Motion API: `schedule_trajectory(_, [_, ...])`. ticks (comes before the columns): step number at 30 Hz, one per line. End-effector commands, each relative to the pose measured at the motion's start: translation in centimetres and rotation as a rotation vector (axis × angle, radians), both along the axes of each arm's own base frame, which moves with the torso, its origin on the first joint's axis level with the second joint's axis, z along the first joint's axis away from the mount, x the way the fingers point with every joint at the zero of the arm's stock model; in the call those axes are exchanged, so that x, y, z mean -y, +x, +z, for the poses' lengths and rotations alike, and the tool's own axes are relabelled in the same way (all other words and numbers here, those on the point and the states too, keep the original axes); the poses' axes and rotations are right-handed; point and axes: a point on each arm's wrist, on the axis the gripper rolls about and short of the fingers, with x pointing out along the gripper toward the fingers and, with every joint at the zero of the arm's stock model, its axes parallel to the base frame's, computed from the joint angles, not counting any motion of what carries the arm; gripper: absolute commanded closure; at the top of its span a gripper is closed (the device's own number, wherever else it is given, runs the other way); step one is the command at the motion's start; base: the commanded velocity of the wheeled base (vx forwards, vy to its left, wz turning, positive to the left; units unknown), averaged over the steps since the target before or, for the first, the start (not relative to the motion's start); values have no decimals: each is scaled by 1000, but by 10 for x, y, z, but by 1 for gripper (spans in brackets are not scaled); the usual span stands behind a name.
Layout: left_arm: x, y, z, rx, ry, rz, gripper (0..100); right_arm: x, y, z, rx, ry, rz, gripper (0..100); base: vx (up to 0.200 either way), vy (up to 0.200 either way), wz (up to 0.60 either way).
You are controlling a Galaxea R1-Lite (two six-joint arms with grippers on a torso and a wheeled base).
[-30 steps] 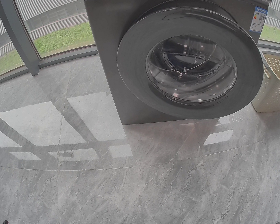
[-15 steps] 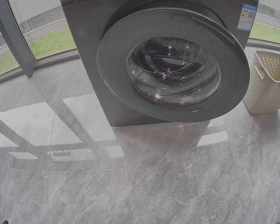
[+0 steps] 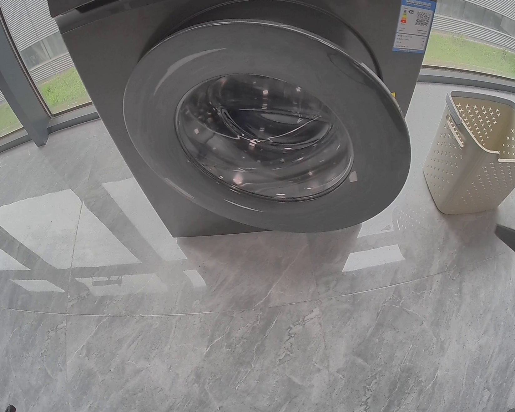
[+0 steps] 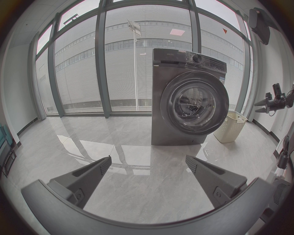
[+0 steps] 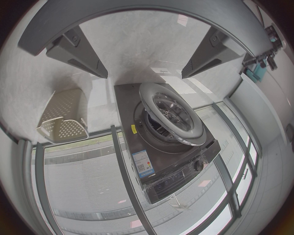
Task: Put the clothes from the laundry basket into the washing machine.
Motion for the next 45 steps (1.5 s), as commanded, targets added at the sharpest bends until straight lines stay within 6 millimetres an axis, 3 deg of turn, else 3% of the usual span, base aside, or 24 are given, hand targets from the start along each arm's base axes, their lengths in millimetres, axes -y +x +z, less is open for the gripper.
schedule_trajectory(1, [0,0,-5,-3,-4,-2,0,-66,76,-23,-123,54,150,0,0,0,0])
schedule_trajectory(6, [0,0,-5,-4,1,-1,0,-94,93,-20,-59,74,177,0,0,0,0])
schedule_trajectory(12, [0,0,-5,-4,-1,-1,0,-107,105,-14,-21,94,190,0,67,0,0])
schedule_trajectory(23, [0,0,-5,-4,-7,-3,0,-111,128,-10,21,115,134,0,200,0,0])
schedule_trajectory(29, [0,0,-5,-4,-7,-3,0,-93,147,-4,46,123,29,0,67,0,0])
schedule_trajectory(34, [0,0,-5,-4,-5,-3,0,-91,135,-18,-1,95,39,0,0,0,0])
schedule_trajectory(38, [0,0,-5,-4,-5,-3,0,-105,114,-28,-39,71,137,0,0,0,0])
schedule_trajectory(45, [0,0,-5,-4,-5,-3,0,-120,108,-17,4,100,202,0,57,0,0])
